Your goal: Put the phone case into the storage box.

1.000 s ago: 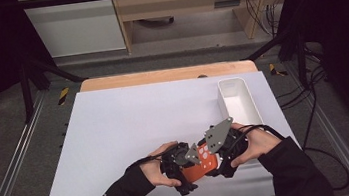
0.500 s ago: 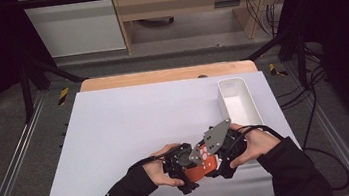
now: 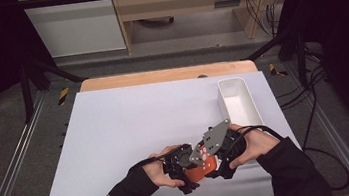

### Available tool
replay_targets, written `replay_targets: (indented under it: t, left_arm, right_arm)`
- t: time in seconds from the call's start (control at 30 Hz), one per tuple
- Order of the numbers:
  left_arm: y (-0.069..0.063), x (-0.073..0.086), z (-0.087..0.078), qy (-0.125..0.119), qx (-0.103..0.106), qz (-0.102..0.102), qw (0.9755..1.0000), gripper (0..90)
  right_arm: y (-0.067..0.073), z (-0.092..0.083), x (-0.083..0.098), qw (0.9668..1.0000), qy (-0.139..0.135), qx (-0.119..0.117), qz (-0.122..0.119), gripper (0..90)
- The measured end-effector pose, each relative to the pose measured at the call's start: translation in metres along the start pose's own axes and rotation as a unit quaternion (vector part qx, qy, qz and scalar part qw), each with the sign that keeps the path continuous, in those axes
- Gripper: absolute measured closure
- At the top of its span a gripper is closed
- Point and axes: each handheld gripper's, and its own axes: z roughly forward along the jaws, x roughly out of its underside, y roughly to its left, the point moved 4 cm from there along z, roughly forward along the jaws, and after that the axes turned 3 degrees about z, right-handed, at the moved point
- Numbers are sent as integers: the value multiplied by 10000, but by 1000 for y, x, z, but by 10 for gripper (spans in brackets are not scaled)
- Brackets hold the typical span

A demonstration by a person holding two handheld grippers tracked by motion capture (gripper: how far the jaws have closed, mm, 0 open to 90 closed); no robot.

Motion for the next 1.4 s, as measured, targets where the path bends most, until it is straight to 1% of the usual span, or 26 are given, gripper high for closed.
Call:
replay_targets:
  t: [0.17,0.23,0.33,0.47,0.57,0.63,0.7,0.77,0.87,0.97,1.17,1.27,1.37,1.4]
  left_arm:
    - [0,1,-1,-64,12,20,10000,157]
    - [0,1,-1,-106,-17,19,9999,157]
    - [1,1,-2,-135,-35,9,9999,158]
    - [1,4,-3,-180,-94,-1,9998,158]
    - [3,6,-4,-223,-88,-41,9997,158]
    - [4,8,-6,-247,-109,-69,9996,158]
    - [4,10,-8,-292,-102,-98,9995,157]
    - [5,12,-9,-336,-130,-107,9993,157]
    - [6,16,-12,-413,-131,-143,9990,157]
    - [7,19,-14,-488,-143,-179,9985,157]
    - [7,26,-15,-759,-127,-244,9967,156]
    - [6,30,-13,-832,-106,-310,9960,156]
    - [7,33,-12,-834,-114,-333,9959,156]
    - [7,33,-12,-876,-126,-331,9955,156]
  right_arm:
    - [0,-1,0,10000,-17,-12,15,156]
    - [1,-1,0,10000,-33,-22,29,153]
    - [0,-1,-1,10000,-80,20,40,142]
    - [-2,-4,-3,9995,-271,98,142,80]
    - [-2,-7,-3,9991,-359,159,179,54]
    - [-2,-10,-4,9984,-476,249,196,38]
    - [-1,-13,-4,9977,-566,274,267,24]
    - [-2,-16,-4,9972,-636,312,256,22]
    - [-1,-18,-2,9960,-755,349,331,18]
    - [0,-19,1,9953,-808,397,362,15]
    - [0,-20,9,9927,-991,492,479,14]
    - [0,-18,12,9918,-1033,524,544,14]
    - [0,-17,15,9910,-1093,516,573,16]
    - [1,-17,15,9908,-1110,518,579,16]
